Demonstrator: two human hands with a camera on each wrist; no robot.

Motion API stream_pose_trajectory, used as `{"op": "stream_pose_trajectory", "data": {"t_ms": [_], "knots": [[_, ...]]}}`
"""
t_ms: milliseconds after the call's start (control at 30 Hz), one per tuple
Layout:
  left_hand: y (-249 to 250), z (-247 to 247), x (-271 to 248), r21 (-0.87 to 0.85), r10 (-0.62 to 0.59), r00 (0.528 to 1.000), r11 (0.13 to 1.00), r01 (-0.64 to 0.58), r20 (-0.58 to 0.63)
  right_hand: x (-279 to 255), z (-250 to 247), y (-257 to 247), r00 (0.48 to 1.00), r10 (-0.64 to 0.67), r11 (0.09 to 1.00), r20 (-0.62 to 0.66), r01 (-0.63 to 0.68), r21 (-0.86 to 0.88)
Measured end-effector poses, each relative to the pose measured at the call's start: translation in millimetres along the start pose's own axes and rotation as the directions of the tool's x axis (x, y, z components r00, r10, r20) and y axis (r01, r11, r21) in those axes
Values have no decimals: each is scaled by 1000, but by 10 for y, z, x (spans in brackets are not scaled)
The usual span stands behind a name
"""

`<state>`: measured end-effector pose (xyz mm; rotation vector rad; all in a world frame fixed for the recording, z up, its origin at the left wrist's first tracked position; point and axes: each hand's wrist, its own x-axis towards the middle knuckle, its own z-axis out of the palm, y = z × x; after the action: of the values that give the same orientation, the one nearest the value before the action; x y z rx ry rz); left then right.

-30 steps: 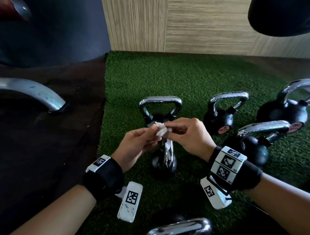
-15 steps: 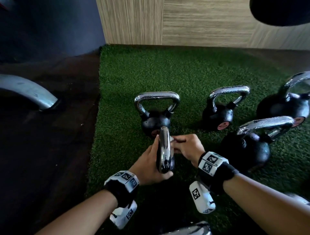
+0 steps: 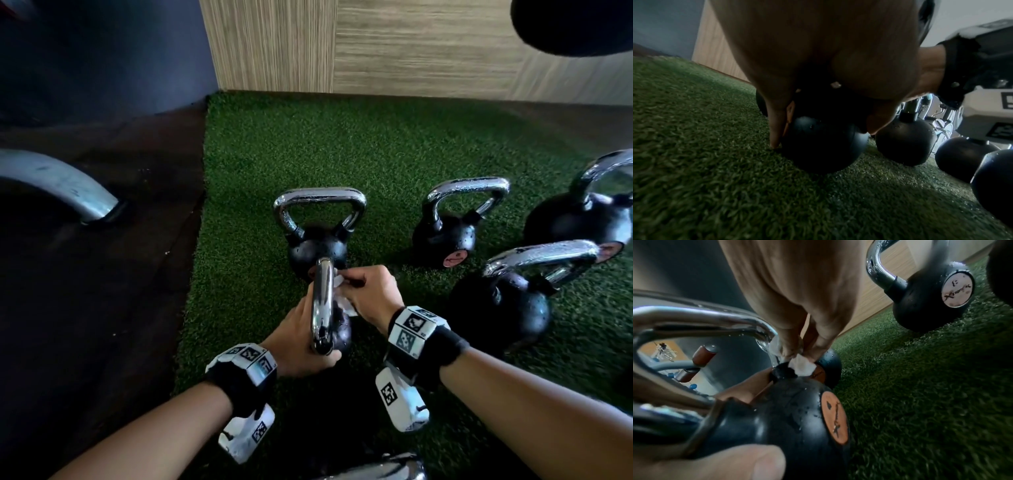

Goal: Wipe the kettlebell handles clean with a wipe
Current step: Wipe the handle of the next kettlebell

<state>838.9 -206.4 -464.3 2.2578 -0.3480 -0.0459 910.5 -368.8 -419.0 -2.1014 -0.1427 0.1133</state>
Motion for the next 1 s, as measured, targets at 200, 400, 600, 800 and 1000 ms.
{"op": "stream_pose_trajectory", "data": {"t_ms": [200,400,600,800,1000], "knots": [[-12,-24,26,56,-65,997,996,62,51,51,-89,-157,965,-242,969,-104,236,-70],[-90,-82,-63,144,-147,977,982,125,156,-40,-77,-281,792,-609,790,-46,599,-133],[-93,-152,-75,154,-127,975,983,99,181,-79,-89,-544,748,-649,733,139,664,-151],[-198,-179,-173,65,74,989,994,-83,127,-459,-5,-662,640,-693,661,332,748,-59],[-219,-217,-172,24,45,985,998,-49,167,-460,50,-653,690,-640,730,337,683,-11]]}}
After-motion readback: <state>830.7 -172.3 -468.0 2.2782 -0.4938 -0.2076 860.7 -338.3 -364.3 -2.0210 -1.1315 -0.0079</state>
